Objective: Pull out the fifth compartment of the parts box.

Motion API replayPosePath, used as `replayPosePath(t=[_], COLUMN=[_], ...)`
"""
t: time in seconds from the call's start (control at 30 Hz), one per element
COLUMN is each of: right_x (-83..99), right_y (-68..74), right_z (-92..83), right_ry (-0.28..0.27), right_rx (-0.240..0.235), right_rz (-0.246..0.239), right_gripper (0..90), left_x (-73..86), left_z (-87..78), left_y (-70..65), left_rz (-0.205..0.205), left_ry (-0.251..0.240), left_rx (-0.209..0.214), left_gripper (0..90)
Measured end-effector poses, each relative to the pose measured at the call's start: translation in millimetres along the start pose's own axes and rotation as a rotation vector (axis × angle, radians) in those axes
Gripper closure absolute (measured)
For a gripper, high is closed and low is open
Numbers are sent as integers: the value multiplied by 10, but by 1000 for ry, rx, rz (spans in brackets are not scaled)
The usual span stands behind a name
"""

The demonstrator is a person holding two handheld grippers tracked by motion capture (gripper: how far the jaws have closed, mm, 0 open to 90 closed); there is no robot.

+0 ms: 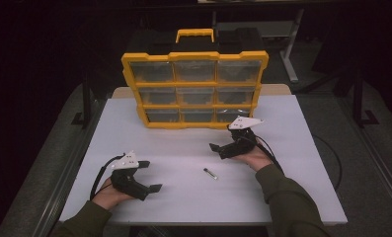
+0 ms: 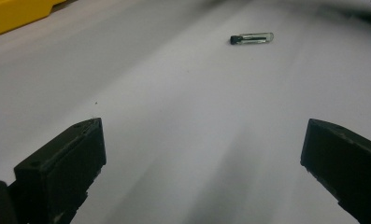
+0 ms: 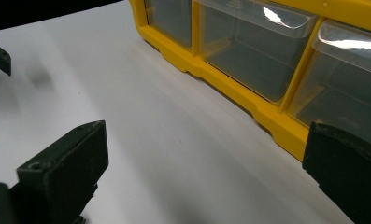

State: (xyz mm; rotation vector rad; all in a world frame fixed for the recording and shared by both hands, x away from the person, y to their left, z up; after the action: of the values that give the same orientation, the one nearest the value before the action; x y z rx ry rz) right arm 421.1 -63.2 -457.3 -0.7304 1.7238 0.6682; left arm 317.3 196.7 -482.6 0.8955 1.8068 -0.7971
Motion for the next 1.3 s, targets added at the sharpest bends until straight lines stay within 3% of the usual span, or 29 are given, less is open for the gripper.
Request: replayPosePath(t=[0.83,0.97,1.17,1.3], right_x=[-1,16,12,28], right_y=[-22,-17,-26,-51], right_z=[128,133,133,134], right_ry=[-31,-25,-34,-29], right_rx=[-16,-20,-8,5], right_rz=[-15,-25,-51,-99], right_gripper=[0,0,0,0], left_x=[-3,-9,-23,-24], left_z=[5,-1,0,-10], left_y=[14,21,21,27], left_rz=[16,2,-3,1], left_ry=[-6,-11,-23,-20], left_rx=[-2,-1,10,9], left_gripper=[0,0,0,0])
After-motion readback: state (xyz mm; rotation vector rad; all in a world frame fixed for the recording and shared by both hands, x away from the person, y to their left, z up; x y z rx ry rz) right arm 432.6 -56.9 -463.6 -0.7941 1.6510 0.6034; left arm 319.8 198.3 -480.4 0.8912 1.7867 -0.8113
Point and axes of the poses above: each handheld gripper's, and its own axes: z roughly forward along the jaws, x roughly out of its underside, y roughly to its left, the point moved 8 cm from there along z, roughly forward along the jaws, and after that the axes turned 15 degrees about -y, right-handed, at the moved point
